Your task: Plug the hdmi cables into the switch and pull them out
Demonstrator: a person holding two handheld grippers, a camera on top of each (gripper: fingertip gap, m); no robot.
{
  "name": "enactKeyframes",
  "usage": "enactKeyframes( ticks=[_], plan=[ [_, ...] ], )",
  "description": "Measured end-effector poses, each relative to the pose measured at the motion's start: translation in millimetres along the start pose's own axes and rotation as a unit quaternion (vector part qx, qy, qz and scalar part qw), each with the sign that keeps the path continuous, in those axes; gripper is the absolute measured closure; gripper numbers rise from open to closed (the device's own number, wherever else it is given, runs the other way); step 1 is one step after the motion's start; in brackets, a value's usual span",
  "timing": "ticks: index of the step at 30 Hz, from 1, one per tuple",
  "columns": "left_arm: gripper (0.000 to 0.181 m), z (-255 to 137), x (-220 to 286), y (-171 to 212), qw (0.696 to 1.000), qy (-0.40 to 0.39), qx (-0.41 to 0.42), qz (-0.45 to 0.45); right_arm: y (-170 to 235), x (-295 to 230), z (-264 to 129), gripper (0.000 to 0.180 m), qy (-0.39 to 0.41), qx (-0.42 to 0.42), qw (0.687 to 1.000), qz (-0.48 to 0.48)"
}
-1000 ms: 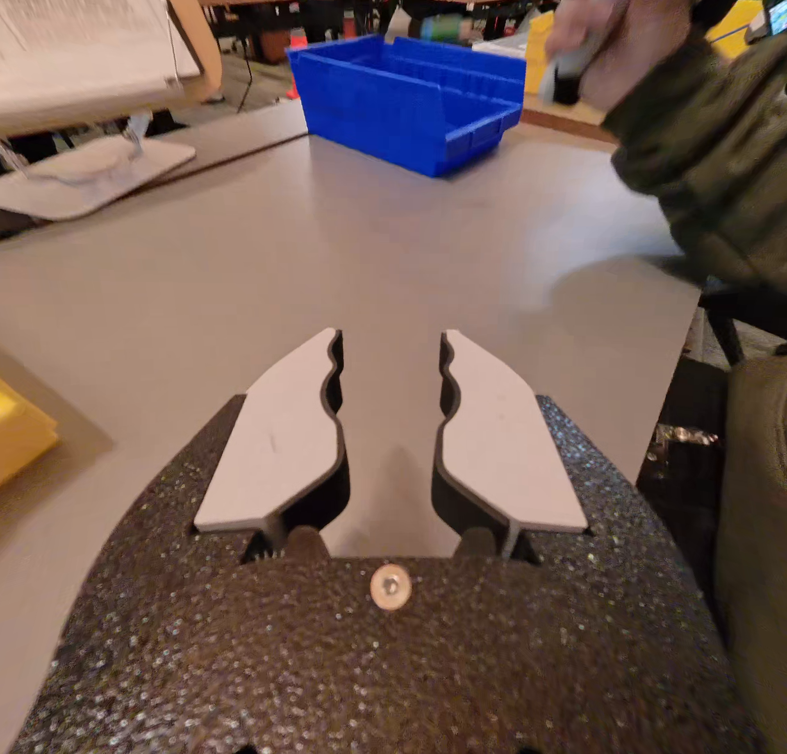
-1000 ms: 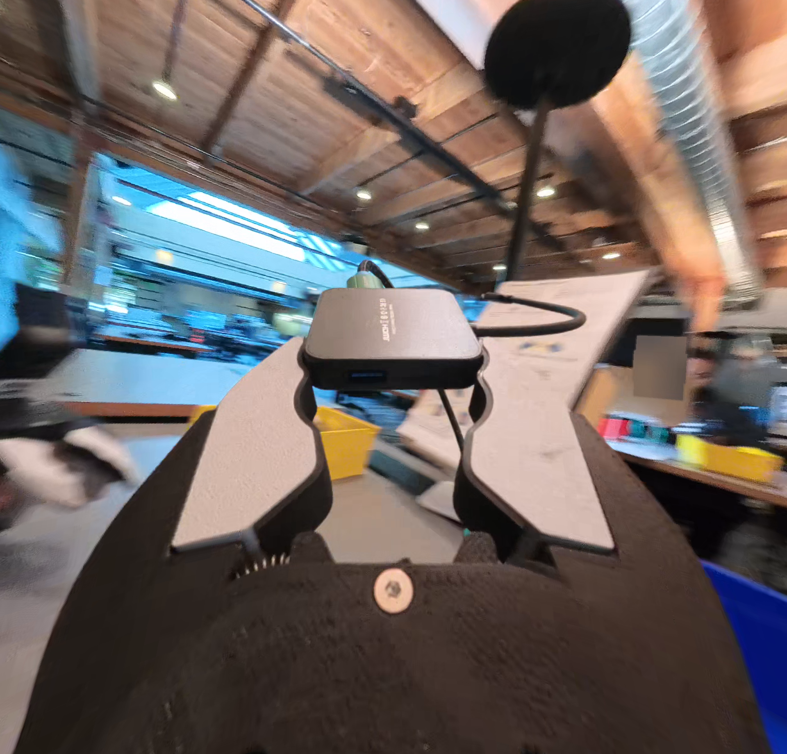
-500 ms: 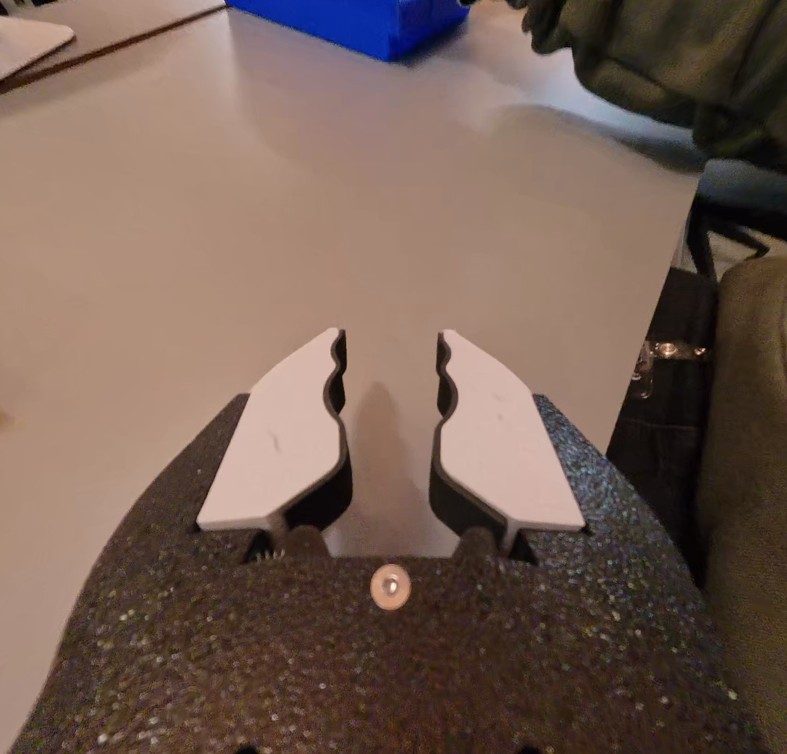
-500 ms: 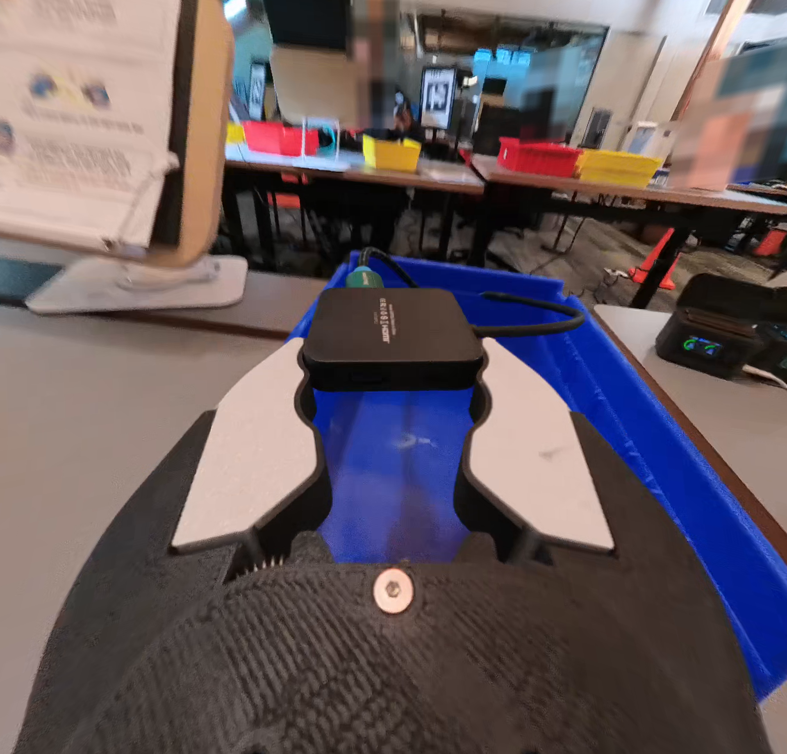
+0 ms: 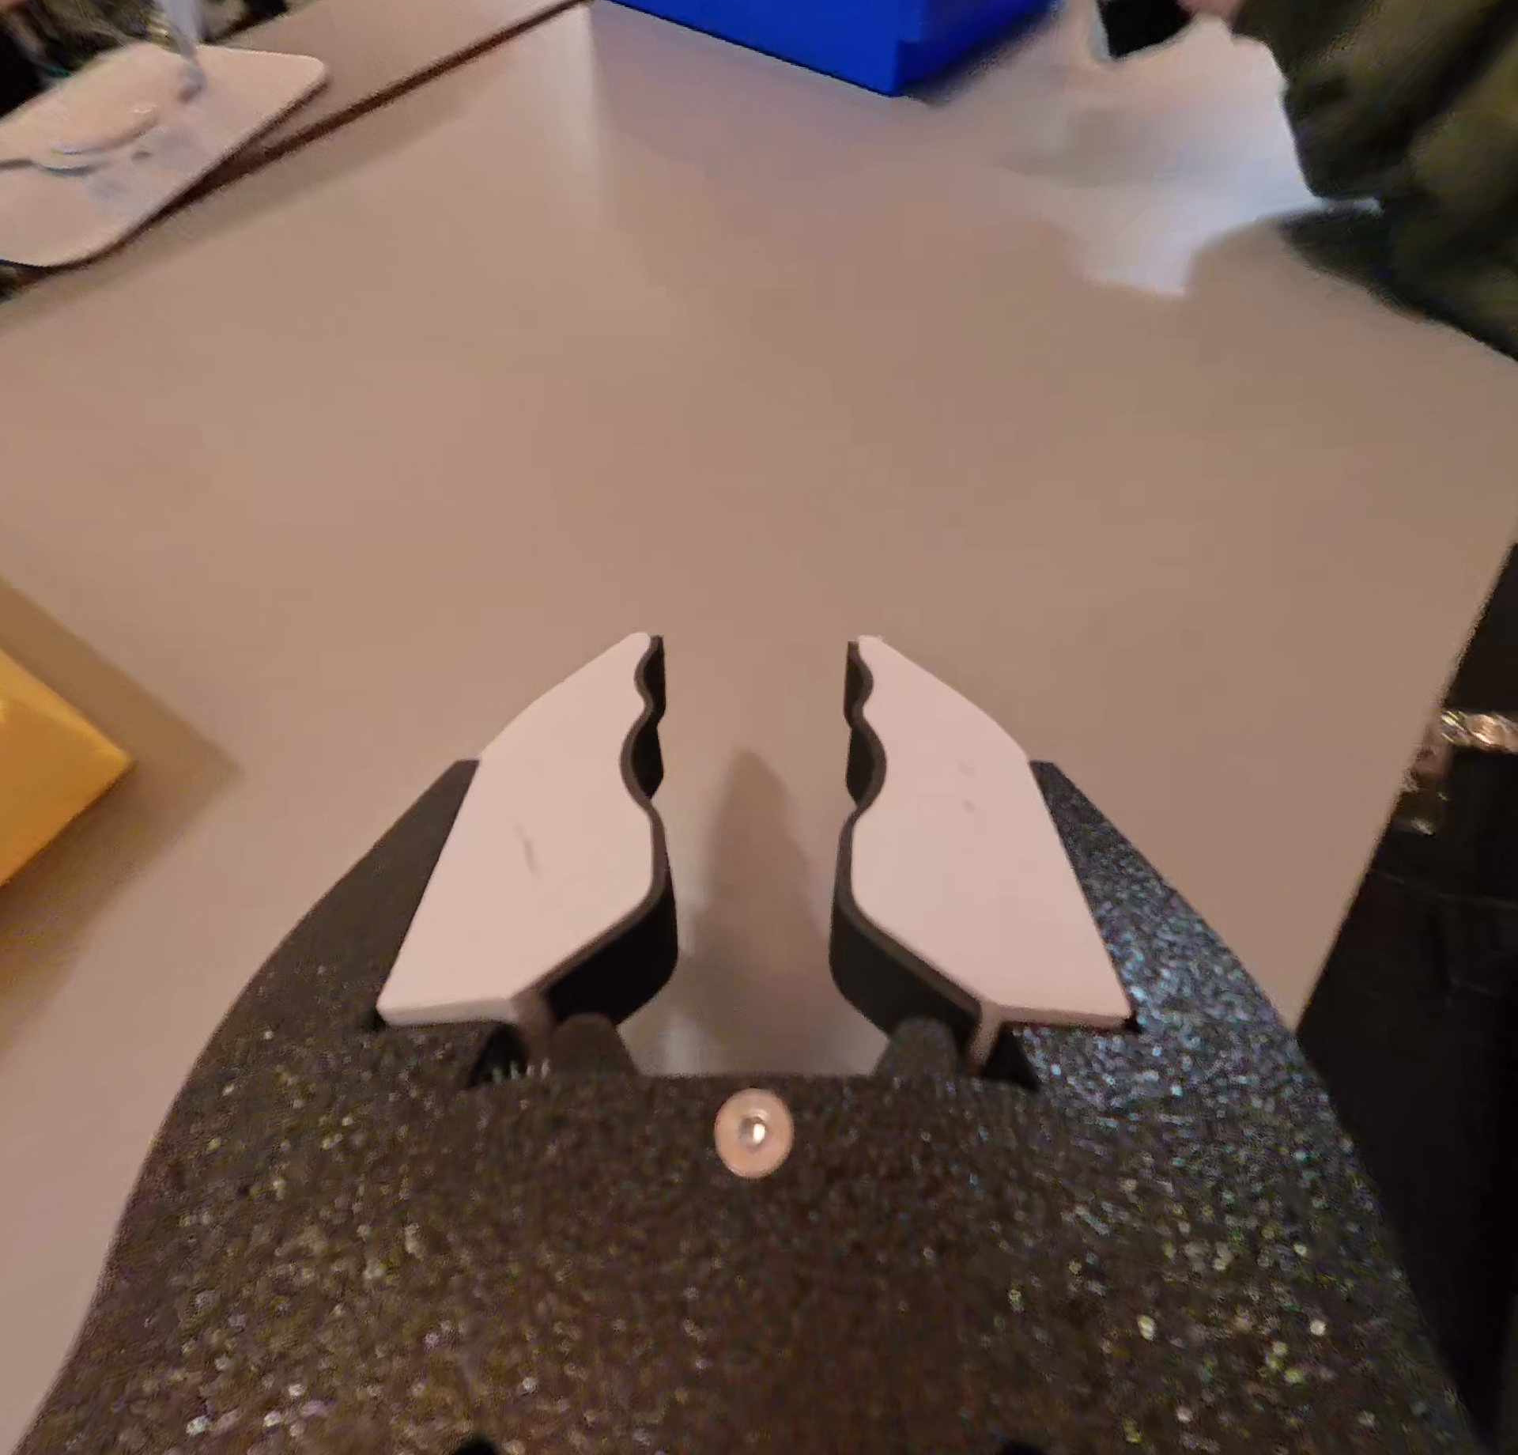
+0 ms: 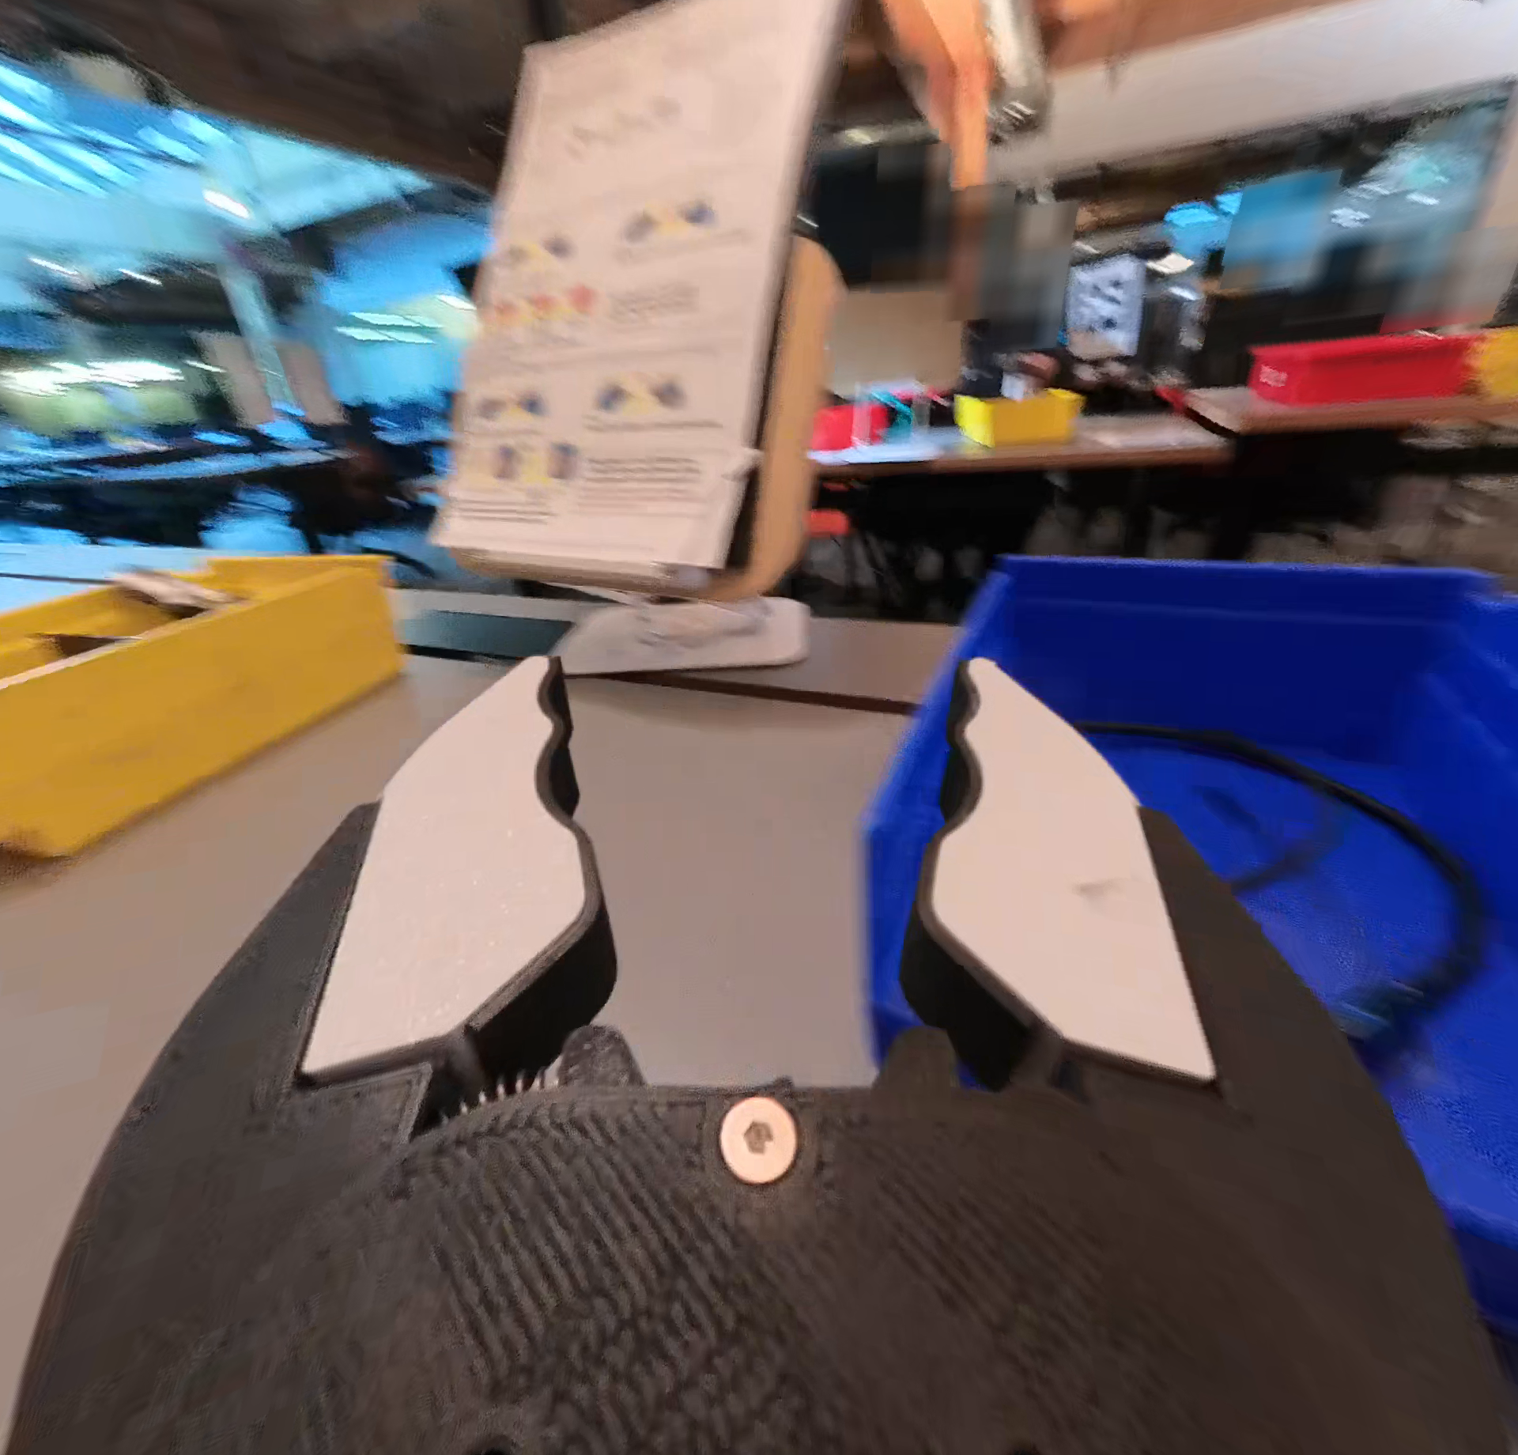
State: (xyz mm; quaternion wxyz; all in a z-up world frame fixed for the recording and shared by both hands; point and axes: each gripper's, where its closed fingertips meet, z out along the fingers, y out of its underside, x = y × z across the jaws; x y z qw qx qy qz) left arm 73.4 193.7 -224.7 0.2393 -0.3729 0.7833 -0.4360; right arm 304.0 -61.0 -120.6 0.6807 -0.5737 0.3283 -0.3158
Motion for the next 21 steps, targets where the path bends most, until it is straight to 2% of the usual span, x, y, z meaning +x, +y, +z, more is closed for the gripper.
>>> enactKeyframes(
  ticks=[1,2,6,9,12,17,21],
  plan=[
    [0.139,-2.0,-10.4,-5.6,1.000,-0.016,0.002,-0.004,3.8,-20.6,0.9,0.094,-0.038,0.013,0.999,0.000],
    [0.139,-4.6,-21.6,-11.5,0.999,-0.032,0.003,-0.009,12.7,-36.4,3.6,0.097,-0.064,0.013,0.998,-0.010],
    [0.141,-22.8,-78.5,-33.1,0.993,-0.111,-0.012,-0.030,51.3,-74.0,18.1,0.089,-0.105,-0.048,0.993,-0.023],
    [0.141,-42.5,-138.0,-43.9,0.980,-0.183,-0.041,-0.072,47.7,-87.4,20.2,0.095,-0.110,-0.023,0.992,-0.049],
    [0.133,-57.4,-205.4,-59.5,0.962,-0.223,-0.040,-0.151,43.7,-97.1,18.1,0.100,-0.126,0.000,0.990,-0.065],
    [0.117,-54.8,-310.5,-55.1,0.912,-0.242,-0.095,-0.317,38.6,-99.3,12.4,0.109,-0.130,0.024,0.989,-0.073],
    [0.111,-37.2,-364.4,-37.4,0.861,-0.252,-0.148,-0.417,39.0,-97.7,13.6,0.109,-0.135,0.020,0.989,-0.060]
  ],
)
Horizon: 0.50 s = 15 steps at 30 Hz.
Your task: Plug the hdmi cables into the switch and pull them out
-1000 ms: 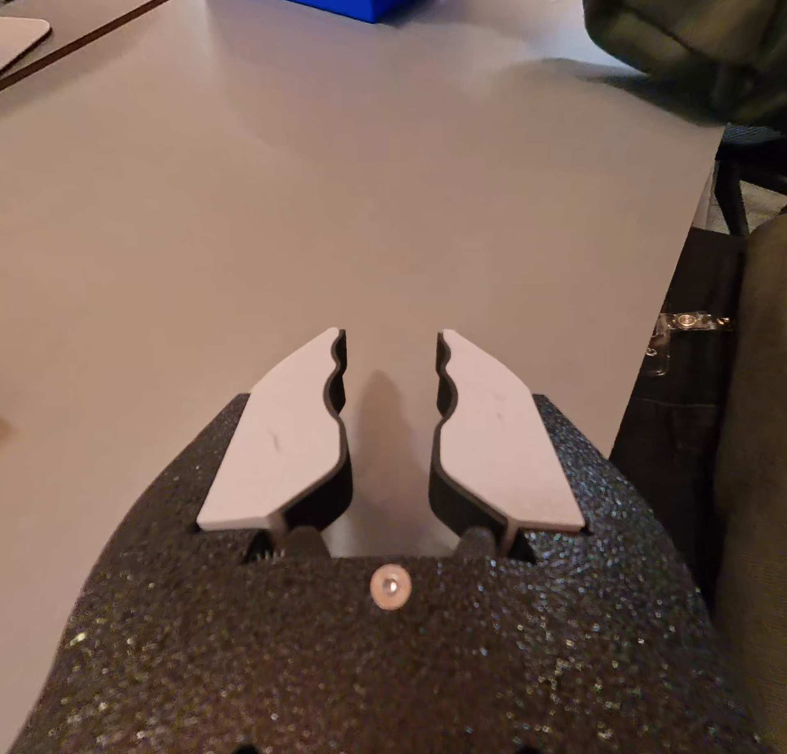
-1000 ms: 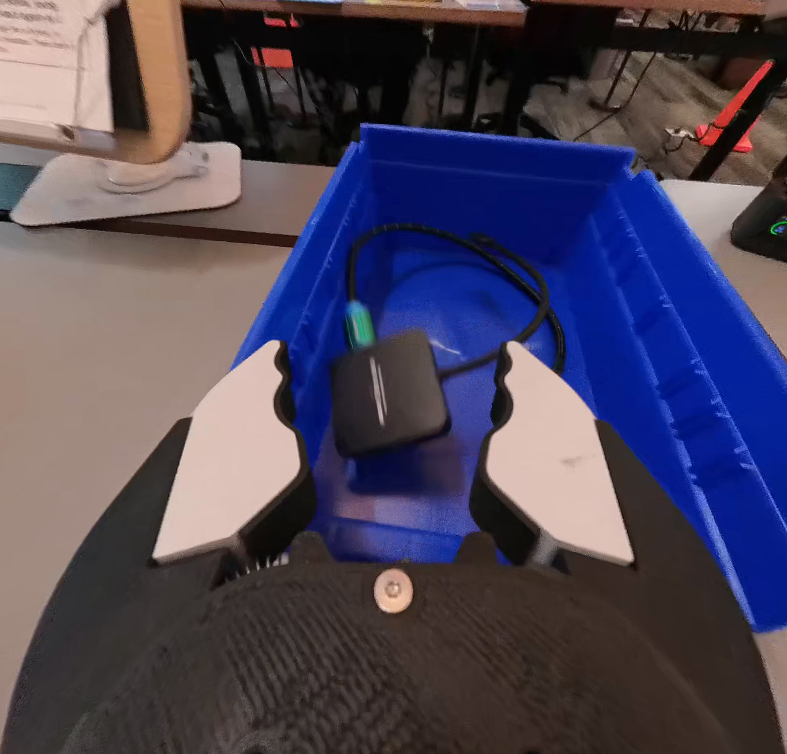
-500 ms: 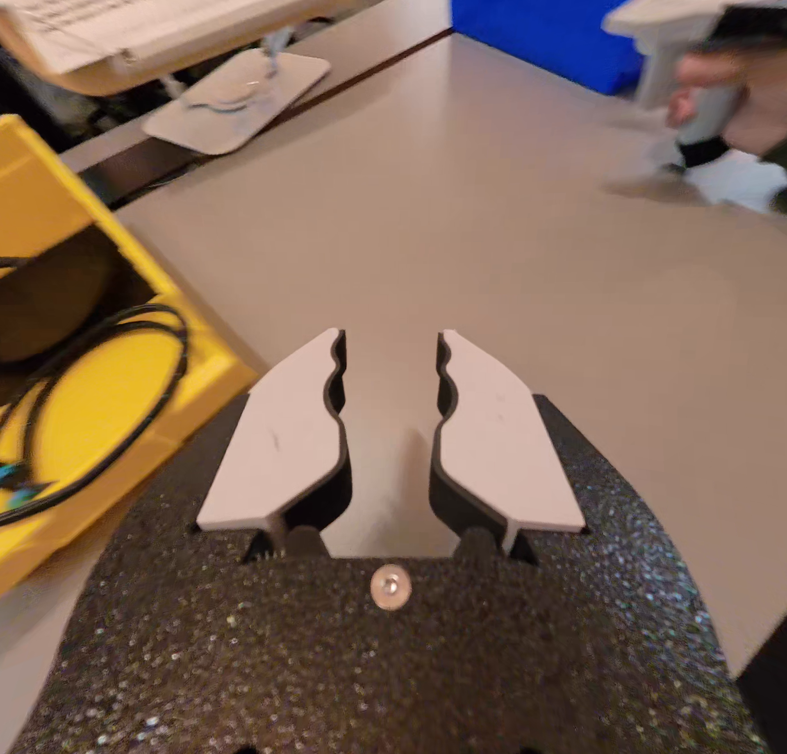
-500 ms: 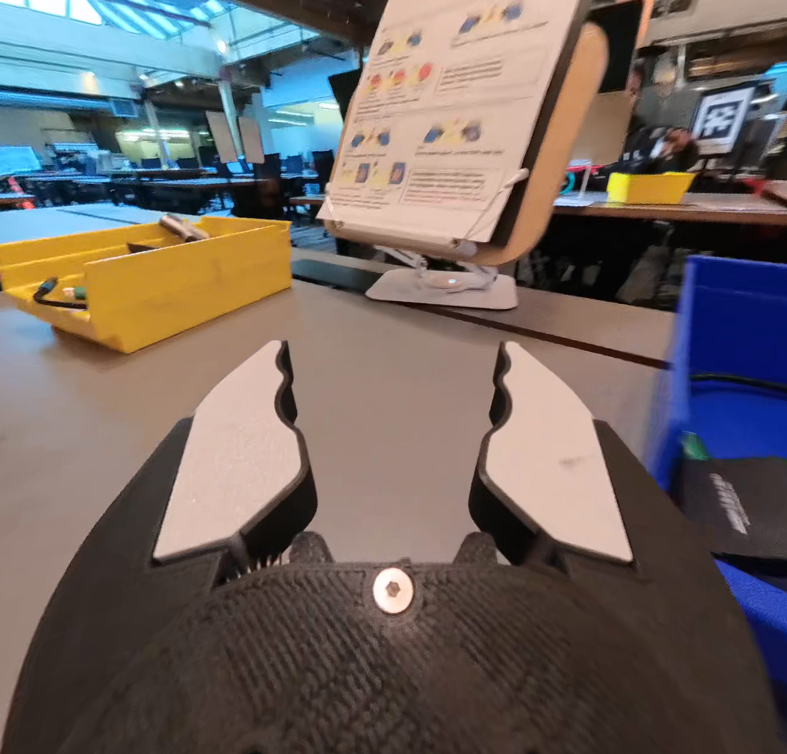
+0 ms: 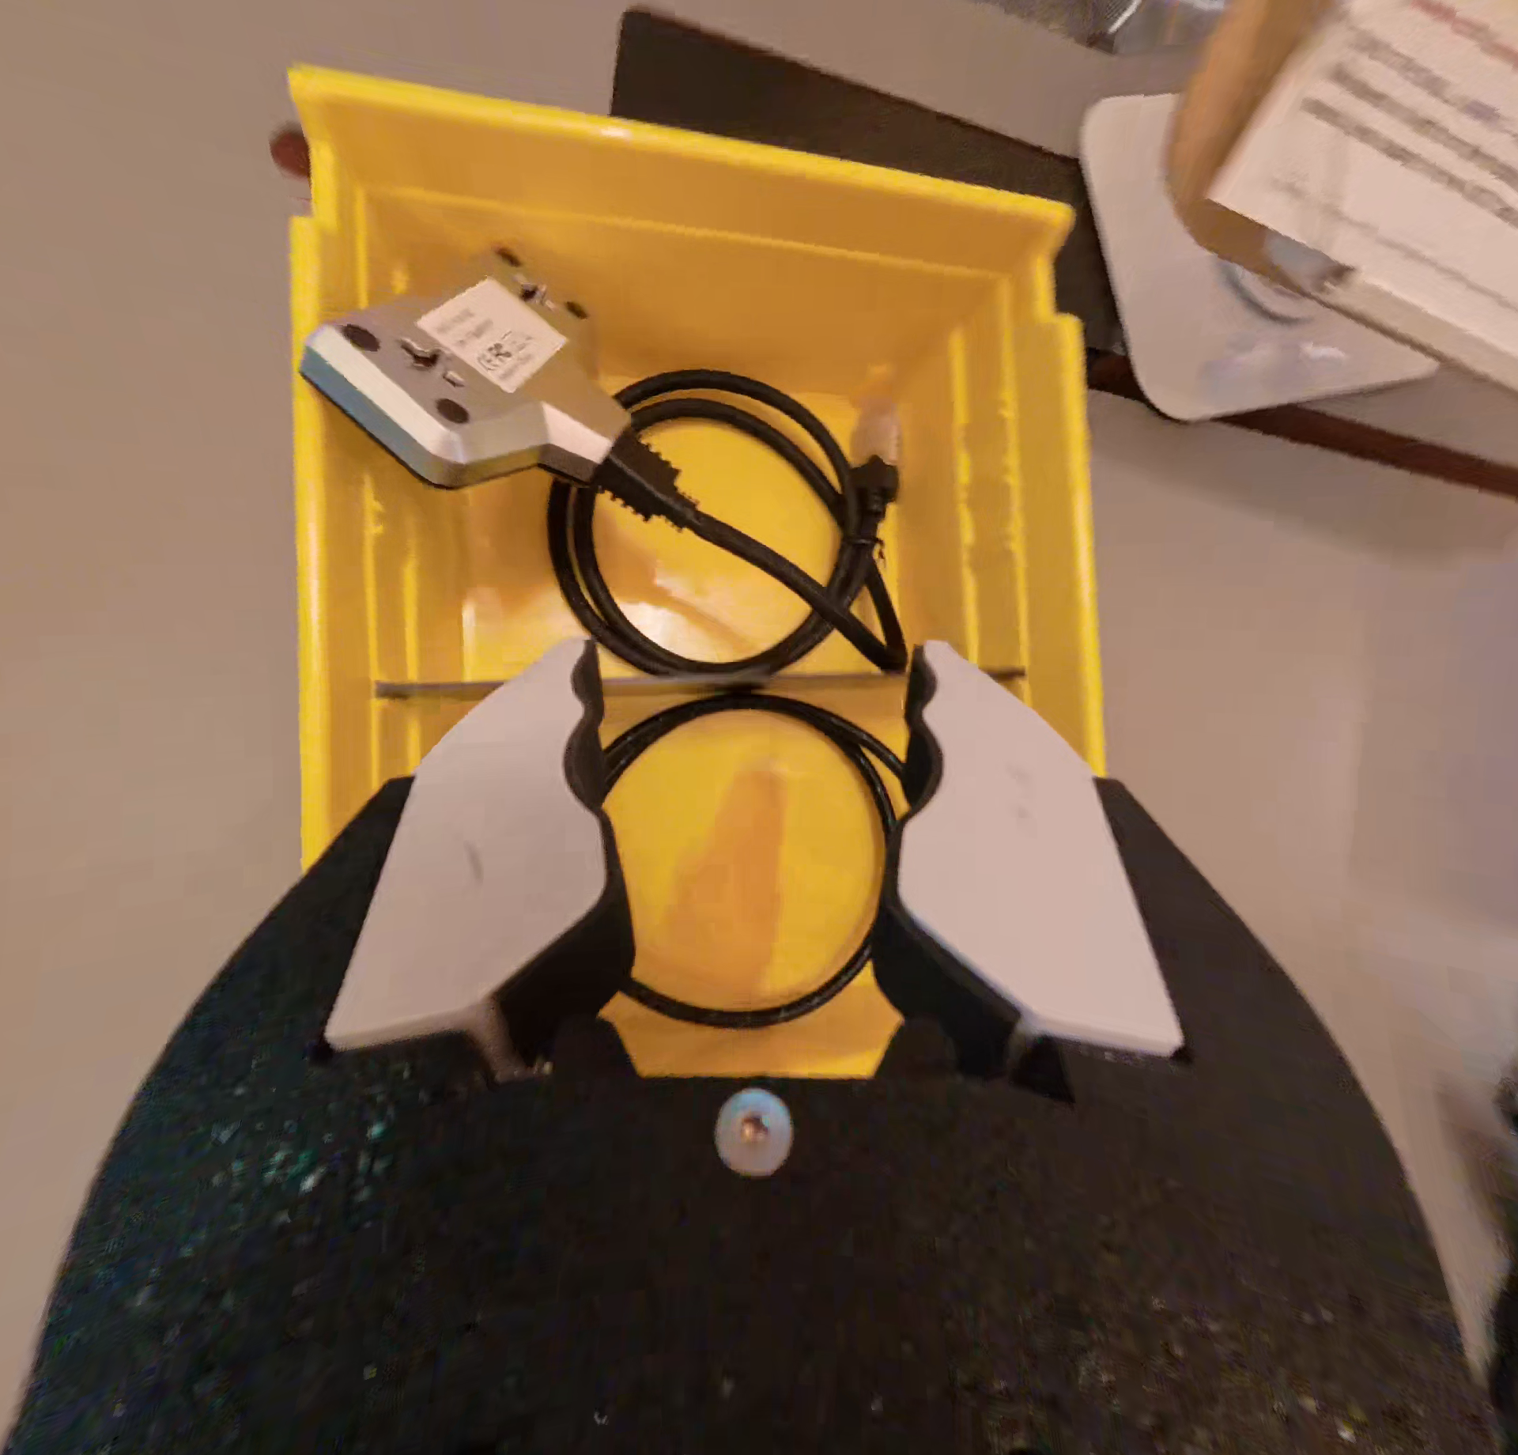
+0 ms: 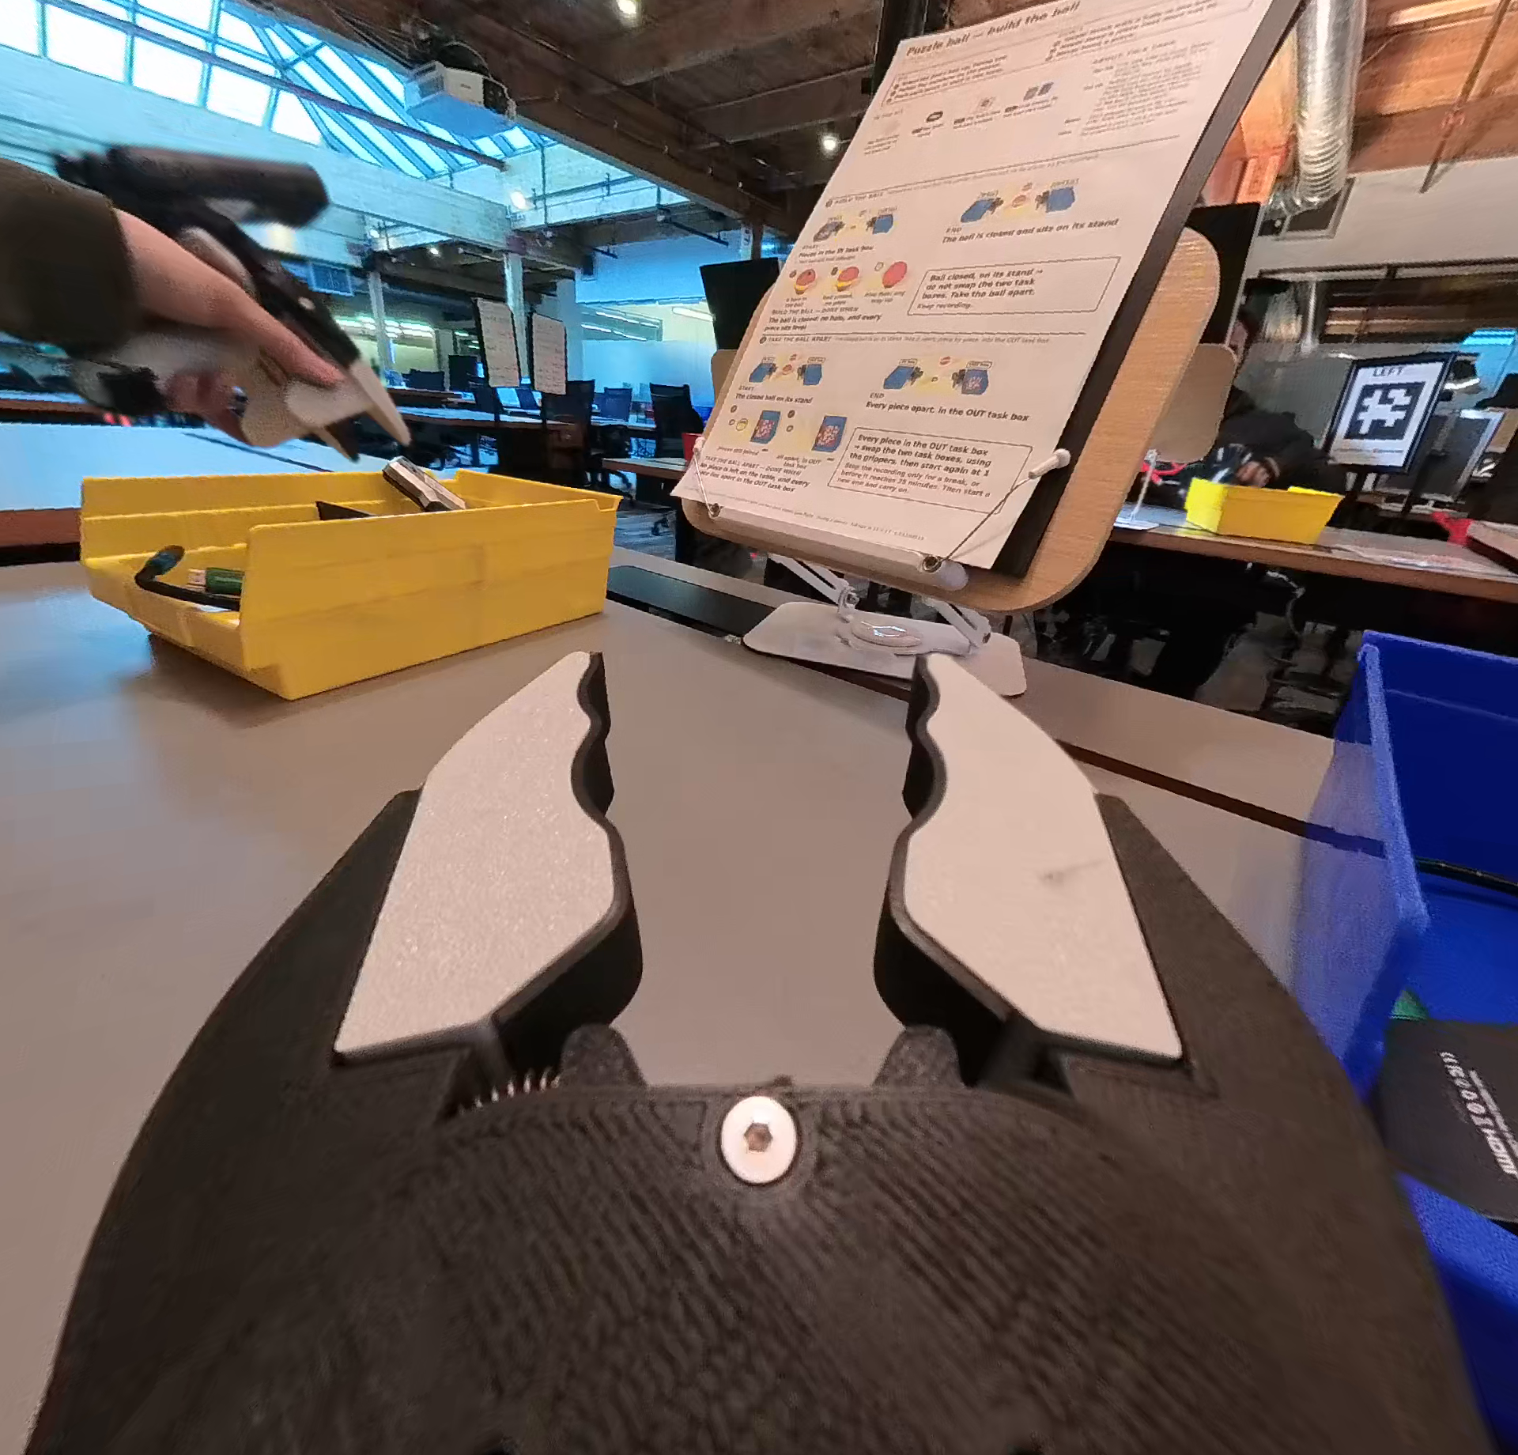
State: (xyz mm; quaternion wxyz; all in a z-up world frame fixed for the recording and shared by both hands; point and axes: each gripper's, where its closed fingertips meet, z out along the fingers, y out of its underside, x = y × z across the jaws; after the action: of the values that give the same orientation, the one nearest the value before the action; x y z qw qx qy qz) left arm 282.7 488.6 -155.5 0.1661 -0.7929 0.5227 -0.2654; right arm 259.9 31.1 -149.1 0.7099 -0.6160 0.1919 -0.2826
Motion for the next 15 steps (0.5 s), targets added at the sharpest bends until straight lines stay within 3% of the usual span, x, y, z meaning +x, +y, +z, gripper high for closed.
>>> enactKeyframes(
  ticks=[7,9,12,15],
  plan=[
    [0.113,54.9,-20.3,-7.9,0.993,-0.059,-0.080,-0.069,1.9,3.5,3.1,0.109,-0.011,-0.005,1.000,0.028],
    [0.118,63.9,-26.0,-7.7,0.991,-0.081,-0.088,-0.059,1.9,3.6,3.1,0.109,-0.013,-0.005,0.999,0.030],
    [0.142,69.8,-35.4,-9.4,0.989,-0.116,-0.089,-0.022,2.5,2.6,3.9,0.110,-0.018,-0.007,0.999,0.031],
    [0.142,71.1,-36.4,-11.1,0.988,-0.126,-0.084,0.002,4.2,0.5,5.2,0.110,-0.024,-0.014,0.999,0.030]
  ],
)
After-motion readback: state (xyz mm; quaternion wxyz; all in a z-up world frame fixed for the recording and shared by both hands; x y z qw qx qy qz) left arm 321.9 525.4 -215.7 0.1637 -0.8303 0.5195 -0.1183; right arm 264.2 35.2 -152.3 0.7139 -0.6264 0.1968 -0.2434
